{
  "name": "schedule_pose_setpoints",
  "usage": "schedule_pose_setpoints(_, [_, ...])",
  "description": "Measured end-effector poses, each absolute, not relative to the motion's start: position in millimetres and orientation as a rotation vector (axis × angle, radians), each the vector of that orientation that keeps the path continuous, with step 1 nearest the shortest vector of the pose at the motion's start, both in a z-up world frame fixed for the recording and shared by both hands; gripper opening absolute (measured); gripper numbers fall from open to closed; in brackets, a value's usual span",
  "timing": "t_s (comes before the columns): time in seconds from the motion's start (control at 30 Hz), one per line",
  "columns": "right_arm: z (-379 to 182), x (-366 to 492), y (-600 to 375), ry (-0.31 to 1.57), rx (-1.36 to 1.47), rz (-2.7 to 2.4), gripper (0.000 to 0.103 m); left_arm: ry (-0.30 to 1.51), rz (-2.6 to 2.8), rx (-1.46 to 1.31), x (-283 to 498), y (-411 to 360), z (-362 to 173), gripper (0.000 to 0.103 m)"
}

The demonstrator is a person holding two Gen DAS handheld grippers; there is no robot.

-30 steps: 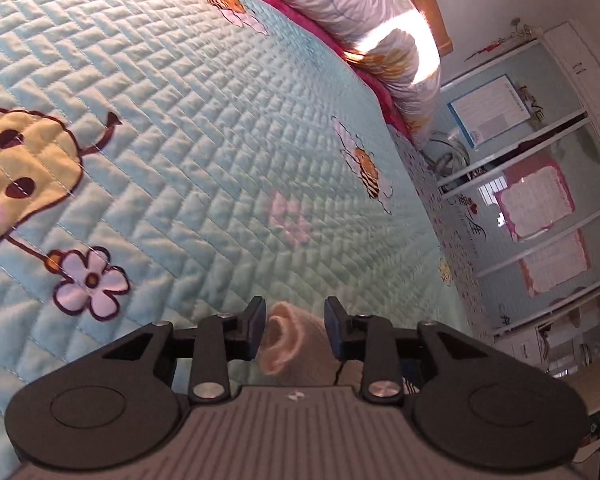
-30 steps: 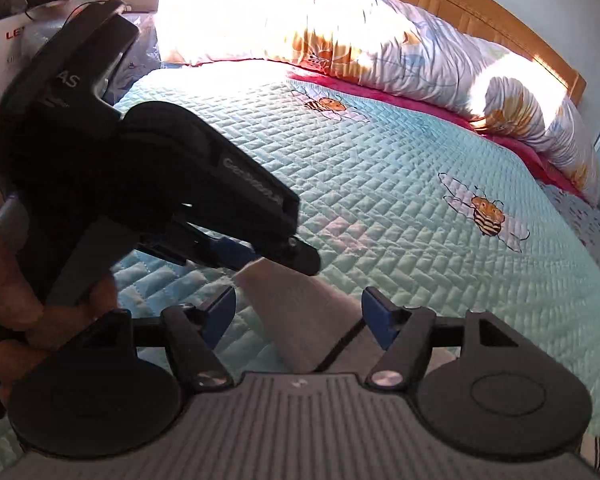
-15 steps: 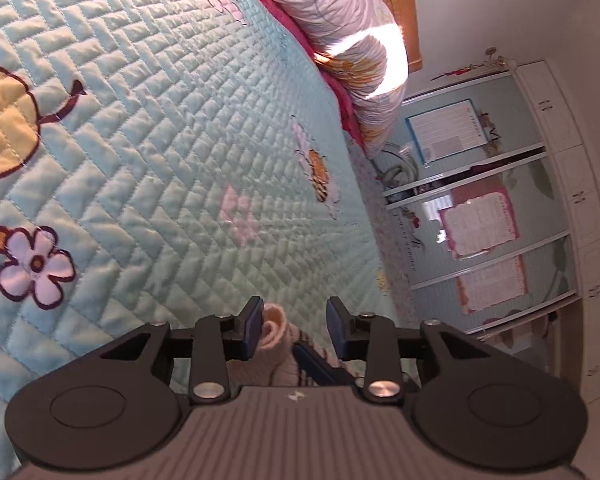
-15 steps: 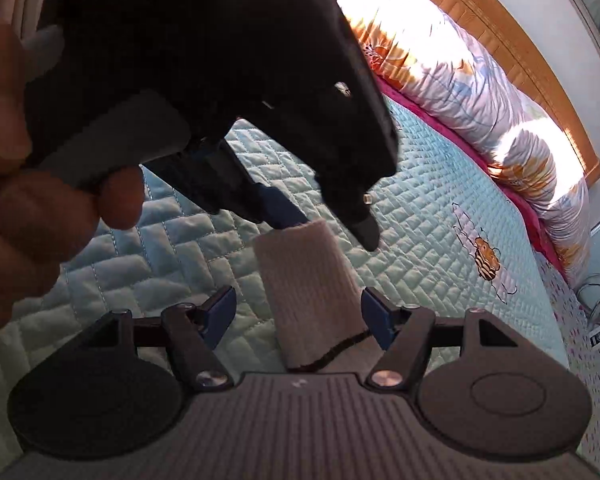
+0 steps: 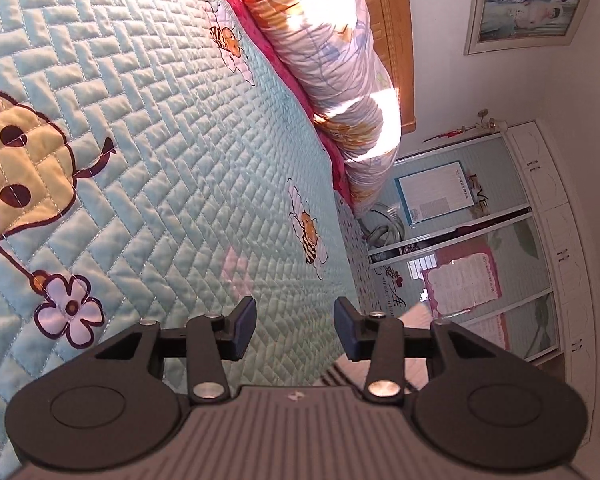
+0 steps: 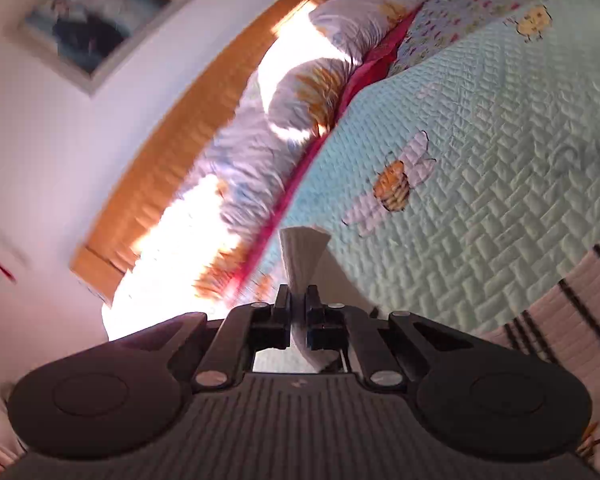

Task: Fold clothes
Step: 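Close the right gripper on the cuff while the left gripper opens, then lower the sleeve onto the sweater and open the right gripper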

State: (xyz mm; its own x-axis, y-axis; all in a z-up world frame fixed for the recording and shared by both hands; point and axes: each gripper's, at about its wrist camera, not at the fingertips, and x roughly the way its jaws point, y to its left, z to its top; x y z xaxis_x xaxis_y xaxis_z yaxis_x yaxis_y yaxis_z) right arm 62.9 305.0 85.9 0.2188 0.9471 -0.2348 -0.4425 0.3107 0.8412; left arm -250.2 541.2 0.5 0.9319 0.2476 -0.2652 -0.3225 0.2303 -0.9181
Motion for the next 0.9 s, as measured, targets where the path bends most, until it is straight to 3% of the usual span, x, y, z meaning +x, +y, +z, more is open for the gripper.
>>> schedule_pose_setpoints(0.07, [82, 63, 299, 0.88, 0.867, 1.128, 0.006, 0.06, 0.392, -1.271, -250, 539, 4, 0.044])
schedule_pose_setpoints(0.13, [63, 48, 313, 0.948, 0.818, 1.172, 0.007, 0.036, 0.41, -1.239, -253, 535, 10, 0.044])
schedule_pose_setpoints(0.17, [48, 37, 325, 1.009, 0.755, 1.189, 0.01, 0.022, 0.422, -1.223, -255, 533, 14, 0.044])
schedule_pose_setpoints(0.27, [3, 6, 359, 1.184, 0.558, 1.232, 0.031, -0.031, 0.486, -1.165, -265, 530, 24, 0.044])
schedule_pose_setpoints(0.33, [-14, -8, 353, 1.22, 0.591, 1.233, 0.032, -0.017, 0.496, -1.133, -264, 529, 27, 0.046])
schedule_pose_setpoints(0.43, [-11, -16, 325, 1.156, 0.627, 1.21, 0.033, 0.07, 0.454, -1.089, -246, 522, 30, 0.047])
schedule_pose_setpoints(0.5, [2, -12, 300, 1.074, 0.585, 1.143, 0.033, 0.153, 0.427, -1.005, -226, 509, 36, 0.055])
schedule_pose_setpoints(0.57, [21, 7, 286, 0.992, 0.443, 1.024, 0.033, 0.246, 0.426, -0.876, -203, 489, 42, 0.065])
schedule_pose_setpoints(0.67, [43, 22, 272, 0.851, 0.171, 0.81, 0.036, 0.391, 0.432, -0.684, -165, 458, 44, 0.068])
schedule_pose_setpoints(0.73, [44, 31, 271, 0.798, 0.03, 0.698, 0.052, 0.487, 0.436, -0.658, -145, 451, 31, 0.068])
schedule_pose_setpoints(0.9, [3, 17, 301, 0.768, -0.283, 0.663, 0.063, 0.597, 0.461, -0.634, -132, 454, 8, 0.064])
